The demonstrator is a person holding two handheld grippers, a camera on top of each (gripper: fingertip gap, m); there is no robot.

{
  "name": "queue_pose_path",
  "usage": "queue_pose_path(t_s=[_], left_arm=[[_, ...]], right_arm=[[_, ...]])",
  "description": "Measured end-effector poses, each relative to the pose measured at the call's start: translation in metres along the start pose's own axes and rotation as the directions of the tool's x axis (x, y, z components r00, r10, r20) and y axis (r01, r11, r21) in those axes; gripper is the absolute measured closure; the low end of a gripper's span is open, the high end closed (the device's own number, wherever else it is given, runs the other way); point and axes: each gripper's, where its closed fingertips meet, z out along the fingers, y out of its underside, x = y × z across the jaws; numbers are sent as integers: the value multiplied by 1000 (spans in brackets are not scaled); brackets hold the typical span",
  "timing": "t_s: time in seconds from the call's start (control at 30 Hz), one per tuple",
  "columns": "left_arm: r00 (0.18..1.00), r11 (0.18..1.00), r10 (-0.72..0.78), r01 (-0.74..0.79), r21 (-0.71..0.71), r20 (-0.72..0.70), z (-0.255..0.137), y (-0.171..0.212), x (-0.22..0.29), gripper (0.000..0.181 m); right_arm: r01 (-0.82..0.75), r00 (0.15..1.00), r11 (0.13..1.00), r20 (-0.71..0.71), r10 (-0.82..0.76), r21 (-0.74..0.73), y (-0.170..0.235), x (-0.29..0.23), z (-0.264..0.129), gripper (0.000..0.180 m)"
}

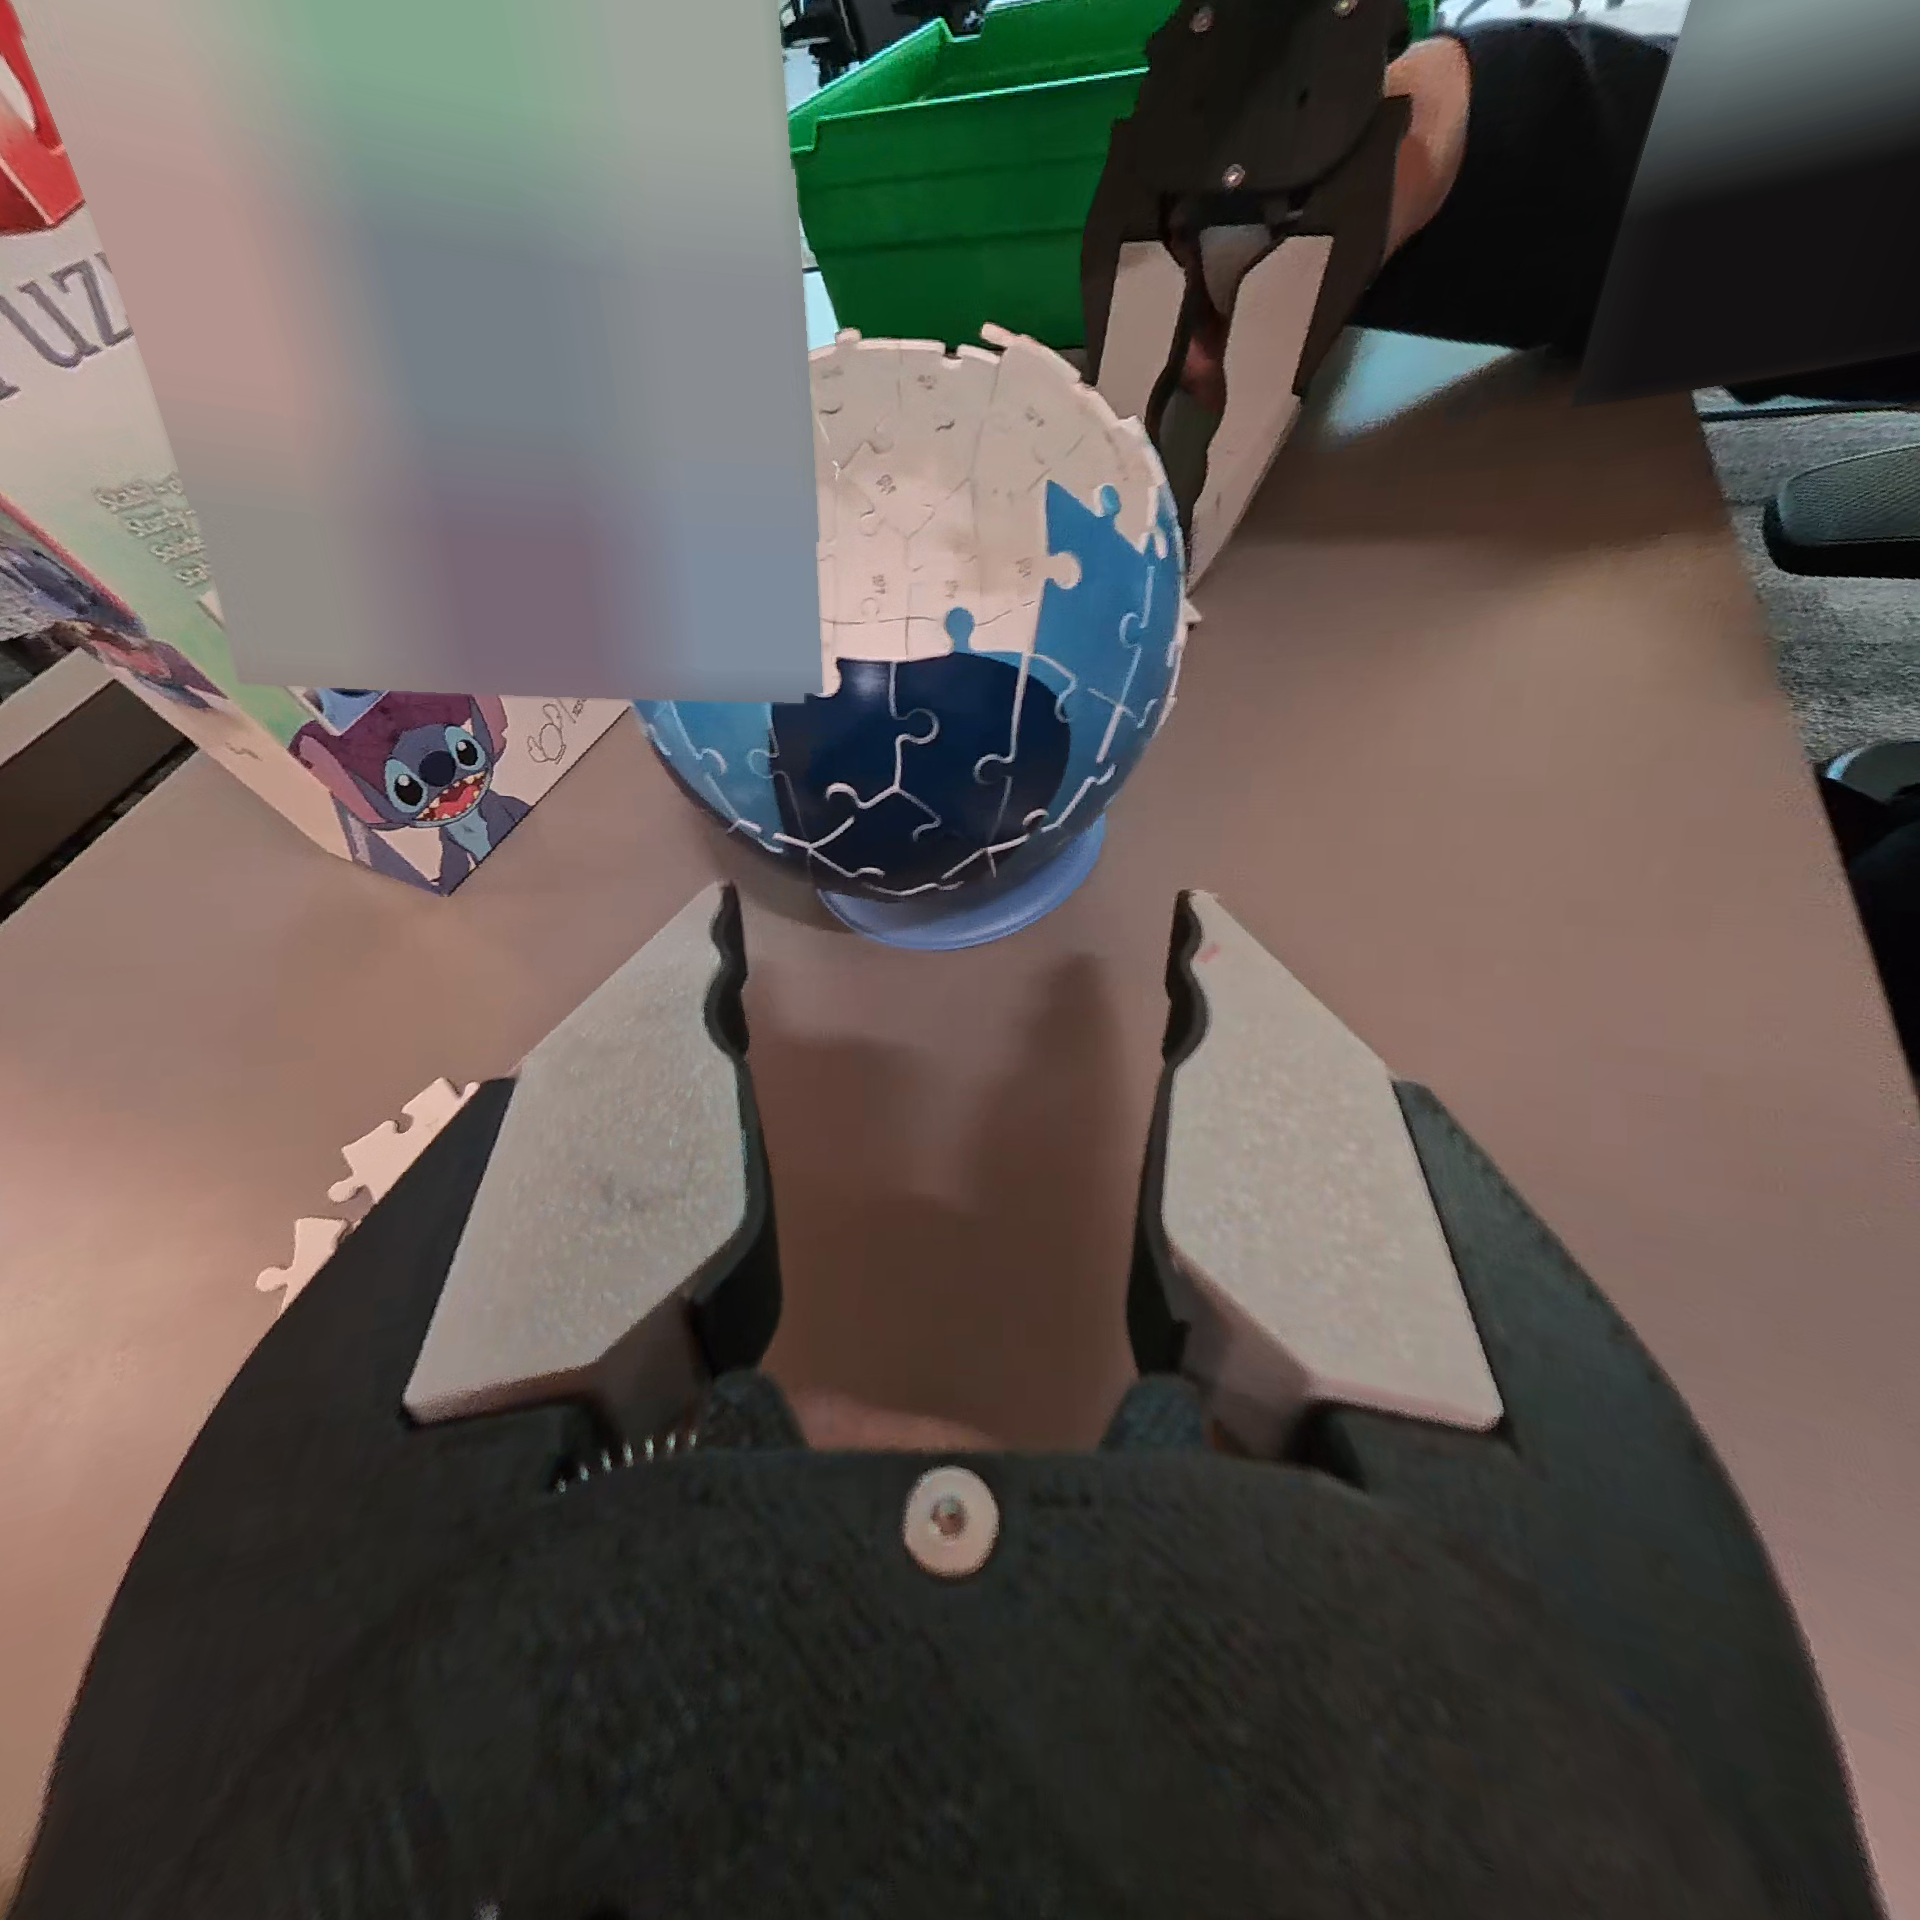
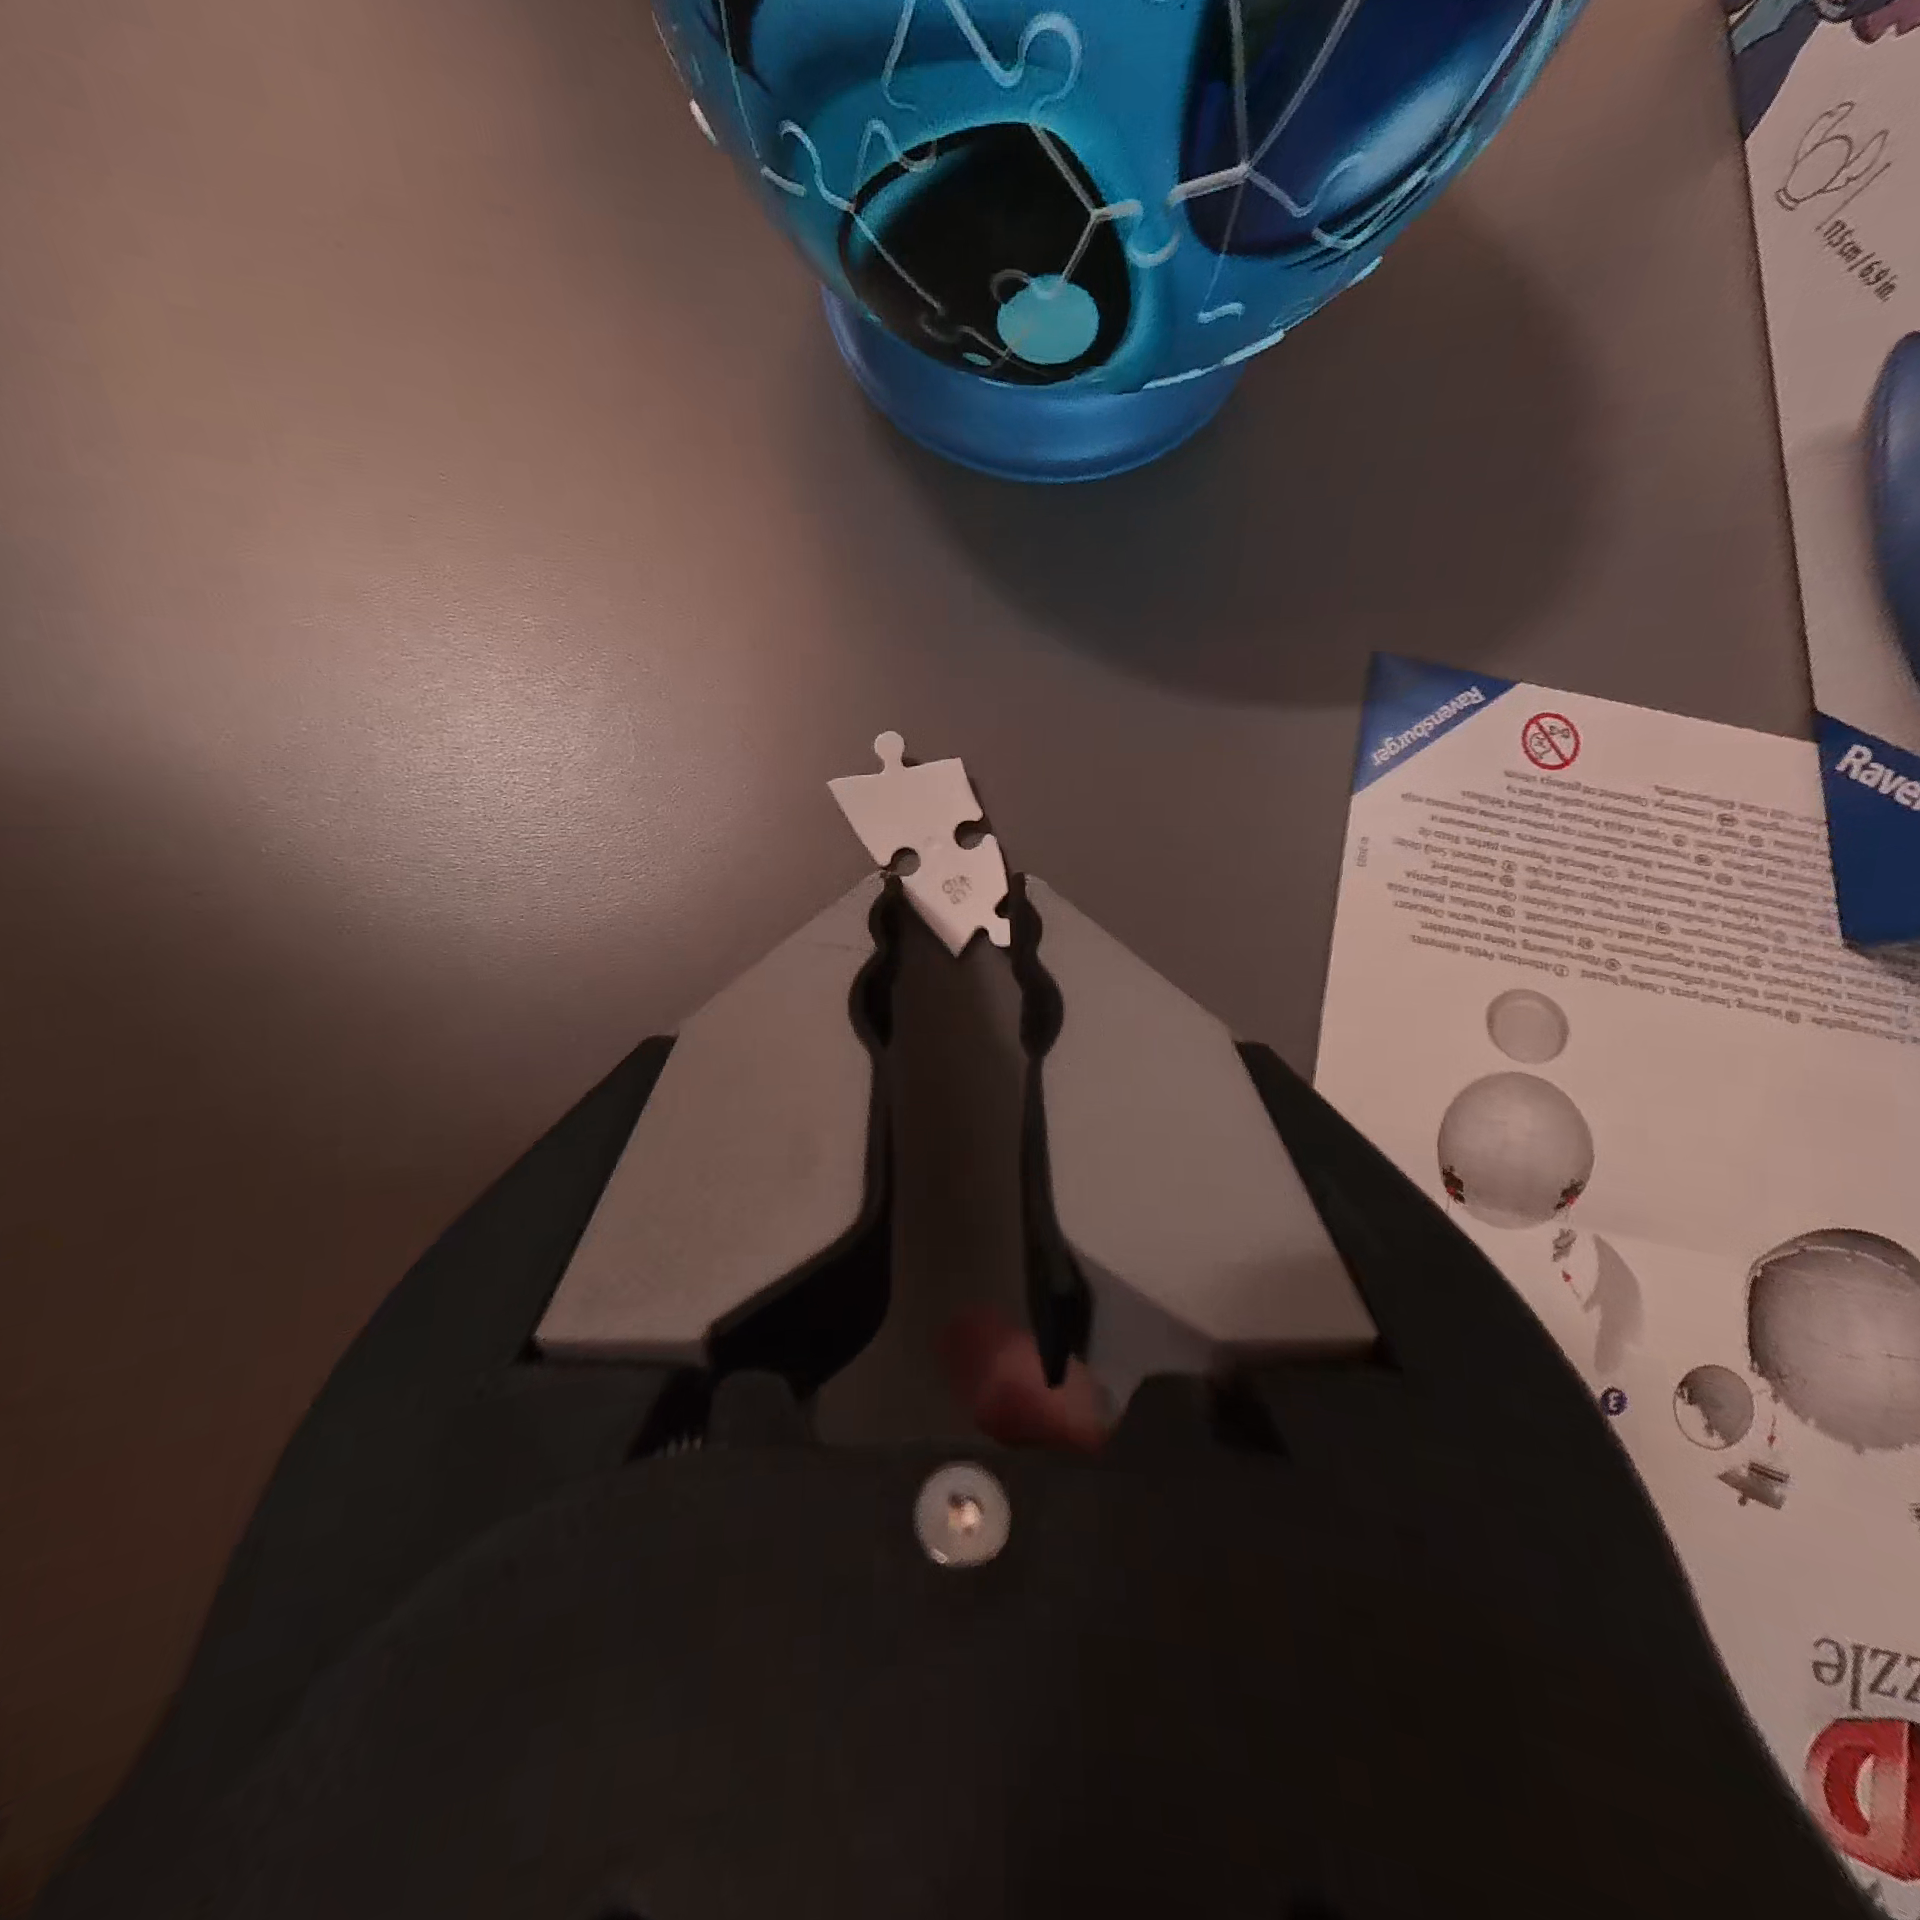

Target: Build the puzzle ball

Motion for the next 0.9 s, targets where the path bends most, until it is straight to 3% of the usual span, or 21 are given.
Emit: queue_pose_path(t_s=[0.27,0.3,0.4,0.5,0.67,0.77,0.9], left_arm=[[998,998,-54,53,14,30,-1,-2,-8,105],[997,997,-69,69,22,42,-2,-4,-10,106],[984,993,-112,107,48,138,-12,-17,-18,114],[986,990,-97,82,113,134,-25,-43,-1,117],[978,995,-97,94,26,186,-30,-59,27,120],[982,995,-90,97,-31,168,-17,-70,62,122],[990,994,-74,82,-66,118,18,-80,111,125]], right_arm=[[8,999,999,-51,-5,48,-4,-1,0,165],[5,998,998,-60,-1,68,-6,0,-1,176],[-21,997,990,-66,30,139,-15,3,-10,180],[-35,994,994,-96,45,104,-6,9,-7,180],[-46,995,988,-84,59,147,-14,7,-10,180],[-51,993,987,-99,66,150,-14,9,-13,180],[-90,992,957,-58,110,277,-32,7,-31,180]])
